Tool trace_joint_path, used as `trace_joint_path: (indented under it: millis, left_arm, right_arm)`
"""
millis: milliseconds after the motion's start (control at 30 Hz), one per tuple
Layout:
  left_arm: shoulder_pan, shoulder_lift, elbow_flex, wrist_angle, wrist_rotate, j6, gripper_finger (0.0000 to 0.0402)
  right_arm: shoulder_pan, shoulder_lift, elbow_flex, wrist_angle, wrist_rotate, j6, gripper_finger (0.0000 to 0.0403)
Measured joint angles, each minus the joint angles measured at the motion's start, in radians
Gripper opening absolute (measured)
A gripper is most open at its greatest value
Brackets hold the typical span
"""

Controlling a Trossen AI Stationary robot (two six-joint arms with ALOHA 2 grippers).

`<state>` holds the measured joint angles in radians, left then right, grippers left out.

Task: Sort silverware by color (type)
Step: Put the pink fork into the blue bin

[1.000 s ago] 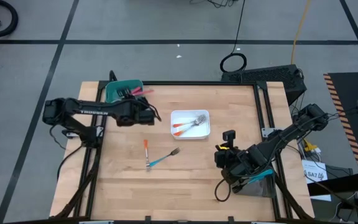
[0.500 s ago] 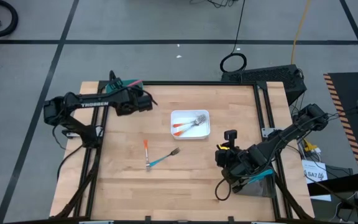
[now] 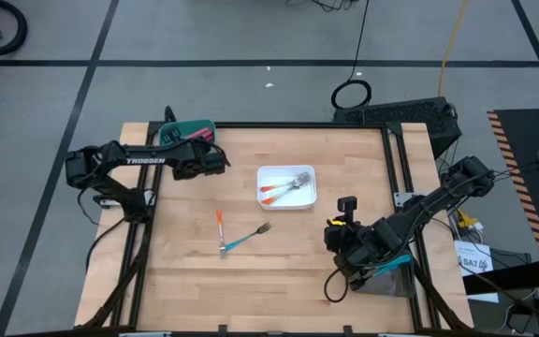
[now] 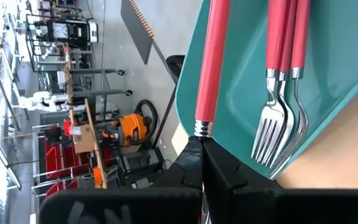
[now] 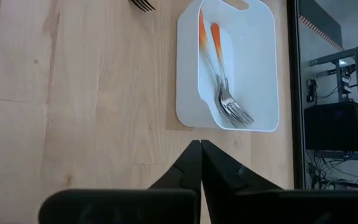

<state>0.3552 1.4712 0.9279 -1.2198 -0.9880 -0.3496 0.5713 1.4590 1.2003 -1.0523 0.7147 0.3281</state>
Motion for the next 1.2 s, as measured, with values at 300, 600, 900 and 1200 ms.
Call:
trace_joint_path:
  millis: [300, 600, 900, 1200]
  left_arm:
    - [0.026, 0.0, -0.011, 0.114, 0.081, 0.063, 0.0001]
    - [0.094, 0.0, -0.011, 0.179, 0.155, 0.132, 0.0007]
    - [0.18, 0.0, -0.011, 0.204, 0.178, 0.152, 0.0009]
    - [0.183, 0.0, -0.011, 0.278, 0.23, 0.22, 0.001]
  right_arm:
    - [0.0, 0.0, 0.0, 0.001, 0.016, -0.023, 0.0]
    - [0.0, 0.0, 0.0, 0.001, 0.016, -0.028, 0.0]
    - [0.0, 0.0, 0.0, 0.001, 0.016, -0.027, 0.0]
    - [0.0, 0.0, 0.0, 0.002, 0.016, -0.025, 0.0]
